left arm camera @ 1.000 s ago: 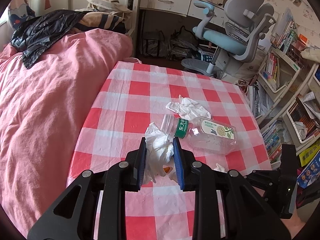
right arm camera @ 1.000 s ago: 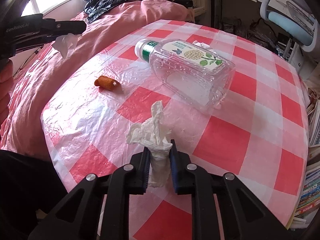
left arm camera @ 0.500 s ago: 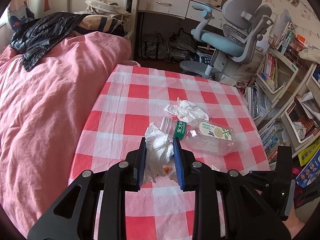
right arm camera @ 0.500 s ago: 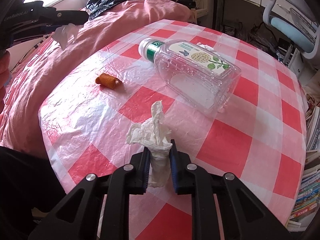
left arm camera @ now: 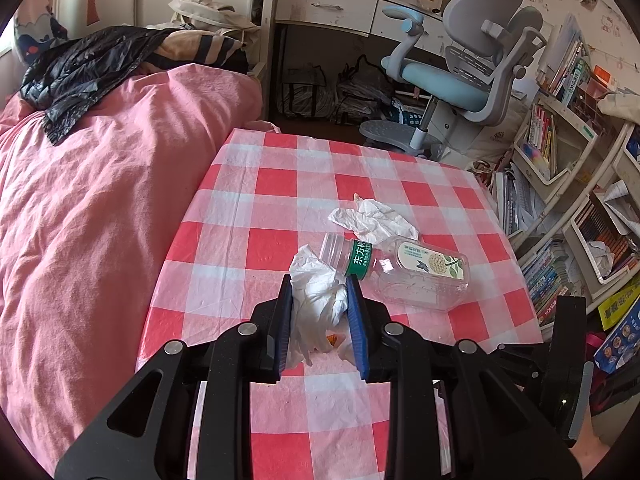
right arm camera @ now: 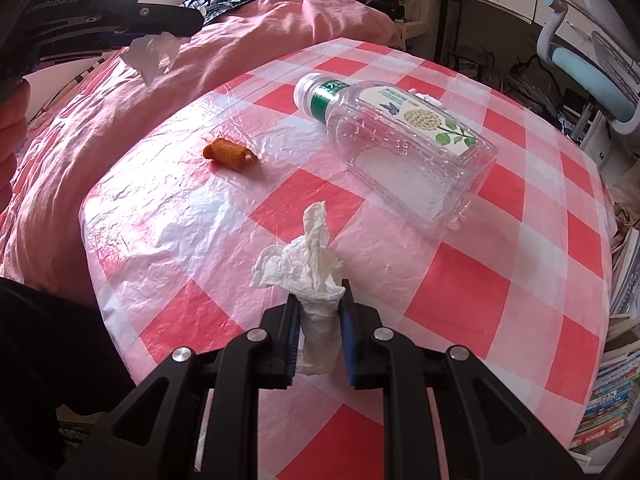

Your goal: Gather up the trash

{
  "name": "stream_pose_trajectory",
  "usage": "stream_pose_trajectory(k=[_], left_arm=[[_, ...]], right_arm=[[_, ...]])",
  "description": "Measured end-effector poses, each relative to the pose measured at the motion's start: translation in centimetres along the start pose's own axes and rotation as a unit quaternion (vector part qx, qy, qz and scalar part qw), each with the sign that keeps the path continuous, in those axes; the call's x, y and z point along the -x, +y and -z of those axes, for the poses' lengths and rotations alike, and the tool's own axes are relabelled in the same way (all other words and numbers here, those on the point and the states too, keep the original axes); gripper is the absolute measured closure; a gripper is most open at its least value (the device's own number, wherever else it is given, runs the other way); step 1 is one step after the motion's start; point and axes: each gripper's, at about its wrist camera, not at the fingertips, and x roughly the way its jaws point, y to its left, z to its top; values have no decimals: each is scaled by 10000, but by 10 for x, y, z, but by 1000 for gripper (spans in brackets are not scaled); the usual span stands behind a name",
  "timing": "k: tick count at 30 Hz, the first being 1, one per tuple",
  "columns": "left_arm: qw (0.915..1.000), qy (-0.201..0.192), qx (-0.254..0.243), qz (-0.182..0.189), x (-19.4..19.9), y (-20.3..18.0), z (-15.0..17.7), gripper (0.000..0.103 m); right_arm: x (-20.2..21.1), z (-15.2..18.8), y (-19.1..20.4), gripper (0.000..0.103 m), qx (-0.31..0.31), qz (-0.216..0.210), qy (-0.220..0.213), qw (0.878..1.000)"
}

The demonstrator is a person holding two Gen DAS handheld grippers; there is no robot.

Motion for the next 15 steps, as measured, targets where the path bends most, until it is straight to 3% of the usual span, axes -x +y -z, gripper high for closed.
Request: stream_pose_trajectory(k=[15], left_arm=[[10000, 6, -9, -2, 0, -1, 0, 79]], right_arm=[[0, 0, 2, 84, 36, 31, 5, 10000]])
